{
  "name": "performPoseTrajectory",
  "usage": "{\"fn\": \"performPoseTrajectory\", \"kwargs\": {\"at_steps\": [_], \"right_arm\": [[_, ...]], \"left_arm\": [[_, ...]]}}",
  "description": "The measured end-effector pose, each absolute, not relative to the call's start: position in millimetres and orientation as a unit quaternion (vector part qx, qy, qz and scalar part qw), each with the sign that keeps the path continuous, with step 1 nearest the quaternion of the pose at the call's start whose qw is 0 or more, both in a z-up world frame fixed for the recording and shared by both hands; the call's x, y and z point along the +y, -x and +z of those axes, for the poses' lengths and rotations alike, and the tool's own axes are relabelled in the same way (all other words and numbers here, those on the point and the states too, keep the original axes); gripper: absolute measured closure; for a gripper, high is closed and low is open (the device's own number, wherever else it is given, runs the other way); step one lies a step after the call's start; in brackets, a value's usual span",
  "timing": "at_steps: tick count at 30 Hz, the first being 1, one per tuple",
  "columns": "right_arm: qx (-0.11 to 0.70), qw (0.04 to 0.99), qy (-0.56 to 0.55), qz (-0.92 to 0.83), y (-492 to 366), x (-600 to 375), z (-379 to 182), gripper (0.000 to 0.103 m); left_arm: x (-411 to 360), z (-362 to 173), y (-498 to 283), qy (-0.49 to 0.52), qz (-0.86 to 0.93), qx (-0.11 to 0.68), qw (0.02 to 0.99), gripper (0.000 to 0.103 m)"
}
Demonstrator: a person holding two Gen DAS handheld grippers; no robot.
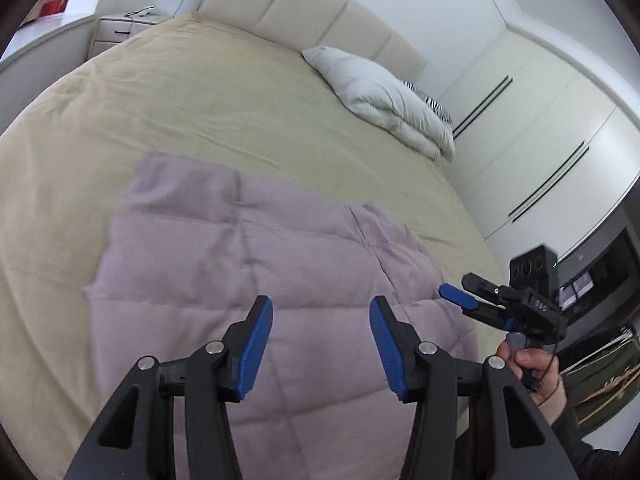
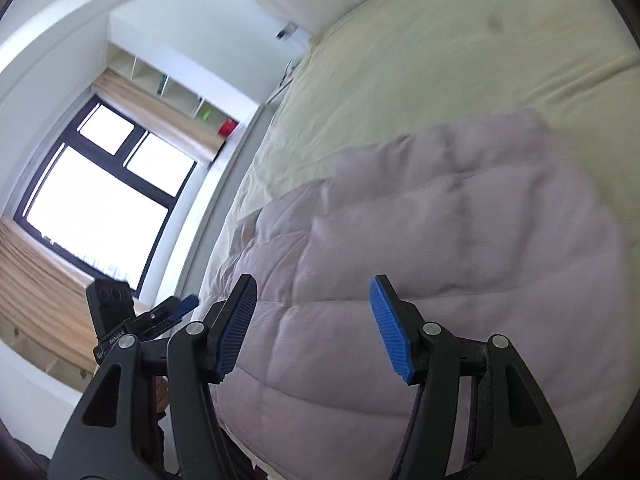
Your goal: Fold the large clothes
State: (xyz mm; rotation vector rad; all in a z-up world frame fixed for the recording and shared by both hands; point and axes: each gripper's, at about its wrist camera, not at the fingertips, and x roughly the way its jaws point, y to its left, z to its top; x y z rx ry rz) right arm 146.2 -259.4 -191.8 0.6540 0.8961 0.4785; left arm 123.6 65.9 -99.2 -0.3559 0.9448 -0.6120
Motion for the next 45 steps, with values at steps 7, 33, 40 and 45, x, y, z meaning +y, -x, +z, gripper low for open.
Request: {"fn": "performPoseTrajectory", "kwargs": {"at_steps": [7,33,40,45], "right_arm": [[0.464,0.807,-0.305,0.202,-211,-223,-220,0.049],[0.287,0.82,-0.495,-0.024,-73,-505,-268,0.045],[0.25,0.877,-0.412,0.001,5,-473,-217,0.026],[0.288,0.874,-0.38,0.096,11,-383,-196,0.025]], "left_arm": [[34,-133,-197,0.168,-0.256,0.49,0.816,0.055],[153,-160,-163,0.285,-0.199,0.437,0.829,0.076],[173,-124,-77,0.29,-0.155,0.377,0.866,0.045],[128,-111,-33,0.276,-0.23,0.382,0.852,0.038]]}}
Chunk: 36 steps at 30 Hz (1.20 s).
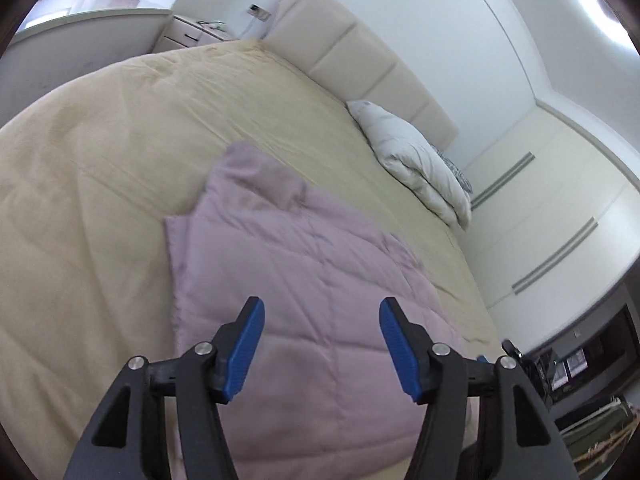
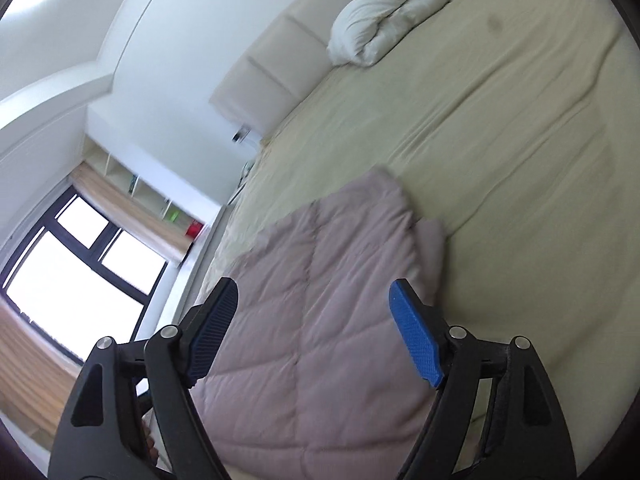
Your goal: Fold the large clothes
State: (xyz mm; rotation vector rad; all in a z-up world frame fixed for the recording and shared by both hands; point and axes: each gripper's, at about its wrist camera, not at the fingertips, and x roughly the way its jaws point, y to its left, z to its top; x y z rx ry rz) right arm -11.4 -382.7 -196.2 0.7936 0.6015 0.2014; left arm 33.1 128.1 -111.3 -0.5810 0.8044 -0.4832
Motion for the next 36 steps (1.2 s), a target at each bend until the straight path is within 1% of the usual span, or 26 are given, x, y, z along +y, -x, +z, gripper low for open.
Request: {"fn": "performPoseTrajectory", "kwargs": {"at_steps": [4,6,10,13,16,19,21,23,24,25,26,27,28,30,32,36], "right_arm": [[0.369,0.846,-0.334,0.194,5,-291,-210,0.025],[0.377,0.849,-0.306,0.208,11,-274,-217,0.025],[0.359,0.843,-0.341,0.209,25,-302,-223,0.025],[0.346,0.861,-0.331,0.169,36,-333,-223,0.025],[0.348,0.867,-0.341,0.098,49,-371,-229,0.025],[0.343,0.879,-0.33,0.02,58,-393,-223,0.025],[0.301,0.908,-0.291,0.001,69,-387,-196,0.025],[0.263,0.941,-0.213,-0.015,75,-365,-161,0.025],[0.246,0.953,-0.175,-0.025,77,-353,-145,0.021],[0.23,0.963,-0.136,-0.043,78,-339,-131,0.011],[0.212,0.969,-0.106,-0.069,80,-327,-118,0.007],[0.185,0.974,-0.084,-0.099,83,-314,-107,0.004],[0.163,0.977,-0.07,-0.121,81,-302,-97,0.0],[0.146,0.979,-0.05,-0.132,78,-281,-78,0.0],[0.157,0.981,-0.057,-0.096,75,-270,-66,0.0],[0.171,0.979,-0.092,-0.066,72,-254,-46,0.0]], "left_arm": [[77,-135,-16,0.2,-0.277,0.43,0.836,0.037],[75,-145,-17,0.196,-0.28,0.429,0.836,0.037],[93,-152,-21,0.232,-0.309,0.422,0.82,0.037],[113,-158,-19,0.257,-0.322,0.416,0.811,0.037],[133,-160,-14,0.285,-0.324,0.411,0.803,0.037],[150,-155,-10,0.287,-0.299,0.412,0.812,0.037],[150,-136,-2,0.251,-0.28,0.401,0.835,0.032],[140,-111,8,0.192,-0.259,0.38,0.867,0.018],[132,-98,12,0.164,-0.249,0.366,0.881,0.014],[123,-86,17,0.137,-0.239,0.351,0.895,0.008],[115,-74,20,0.112,-0.226,0.334,0.908,0.003],[107,-63,25,0.087,-0.211,0.315,0.921,0.0],[97,-50,29,0.06,-0.197,0.295,0.933,0.0],[77,-27,39,0.011,-0.17,0.255,0.952,0.0],[59,-5,52,-0.025,-0.136,0.216,0.967,0.0],[31,30,76,-0.059,-0.085,0.145,0.984,0.0]]}}
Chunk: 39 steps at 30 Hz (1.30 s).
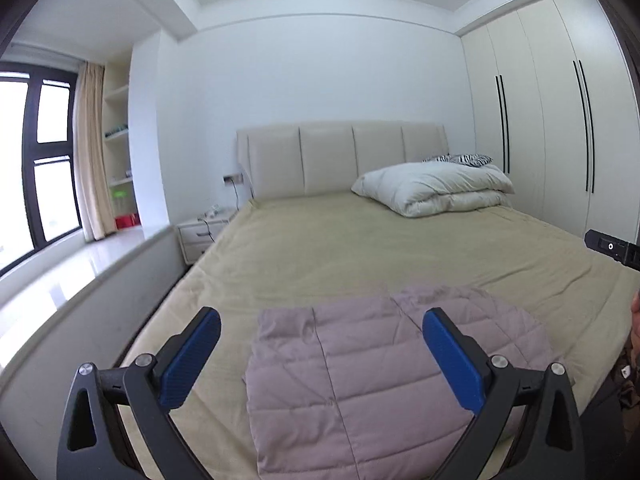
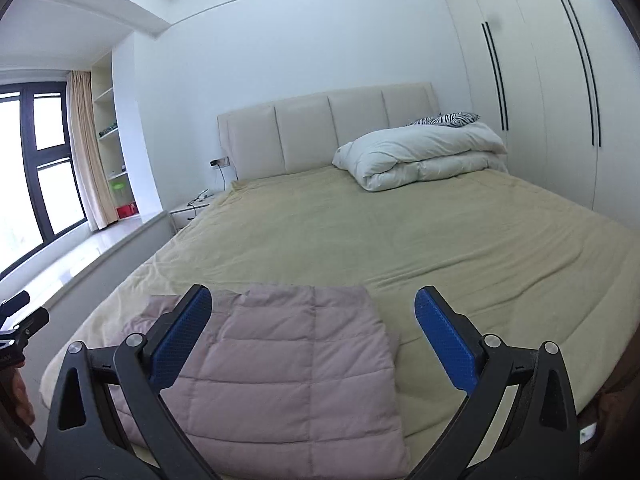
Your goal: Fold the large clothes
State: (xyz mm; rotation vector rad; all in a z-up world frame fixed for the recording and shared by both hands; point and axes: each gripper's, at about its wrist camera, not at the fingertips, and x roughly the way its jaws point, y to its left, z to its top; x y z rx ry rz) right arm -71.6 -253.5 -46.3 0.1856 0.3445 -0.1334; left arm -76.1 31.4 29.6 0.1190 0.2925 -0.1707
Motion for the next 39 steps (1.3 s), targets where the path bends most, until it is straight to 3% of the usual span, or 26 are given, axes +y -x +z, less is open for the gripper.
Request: {"fn": "performPoseTrajectory", "kwargs": {"at_steps": [2,8,16,39], "right_arm": [[0.186,0.976,-0.08,-0.075,67,-241,-39,0.0],[0.243,0.966,-0.053,-0.076,85,-199,-31,0.0],[0.335,0.936,-0.059,-0.087,73,-171,-71,0.0],[0.38,0.919,-0.04,-0.094,56,-169,-104,0.0]], "left_arm": [[22,36,83,-0.062,-0.04,0.143,0.987,0.0],[13,23,65,-0.034,-0.015,0.262,0.964,0.0],[19,-21,50,-0.006,-0.007,0.361,0.932,0.0],[10,-50,48,-0.024,-0.01,0.396,0.918,0.0]]}}
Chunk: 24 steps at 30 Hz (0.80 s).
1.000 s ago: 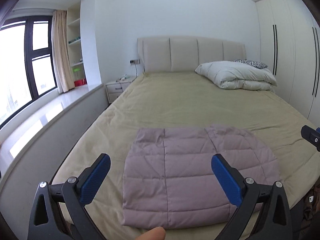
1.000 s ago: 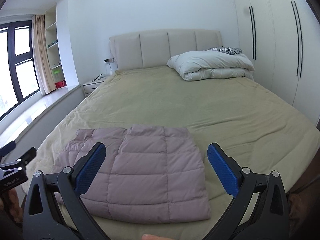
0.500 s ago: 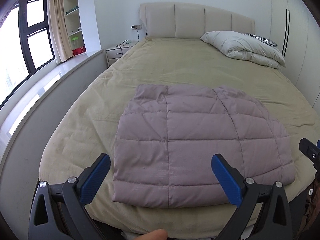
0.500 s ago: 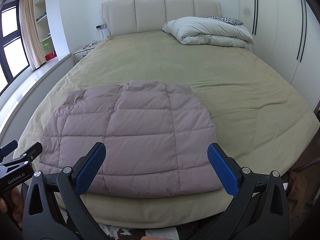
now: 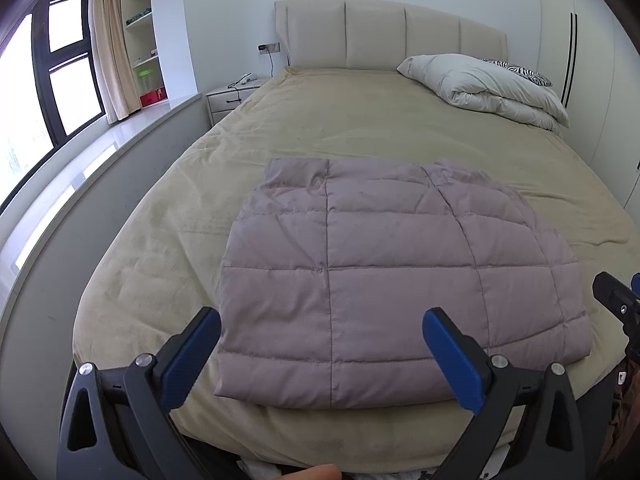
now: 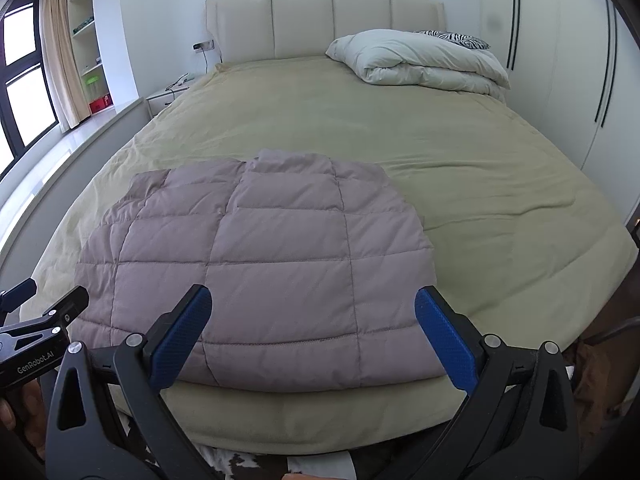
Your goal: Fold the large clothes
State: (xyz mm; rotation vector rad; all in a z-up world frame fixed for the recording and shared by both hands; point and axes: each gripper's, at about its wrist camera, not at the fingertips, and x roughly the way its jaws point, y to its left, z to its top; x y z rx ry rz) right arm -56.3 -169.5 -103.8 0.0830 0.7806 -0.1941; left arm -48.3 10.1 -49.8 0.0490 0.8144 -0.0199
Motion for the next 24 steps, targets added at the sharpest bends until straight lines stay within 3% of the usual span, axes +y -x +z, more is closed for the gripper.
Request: {"fn": "performPoseTrajectory", "kwargs": {"at_steps": [24], "right_arm": [[0.386,0.917,-0.036,-0.091,53.4,-167.7,-108.2,0.0]], "left_arm": [[8.0,-56.4,47.1,-0.026,-0.011,0.402,0.915,0.0]]}}
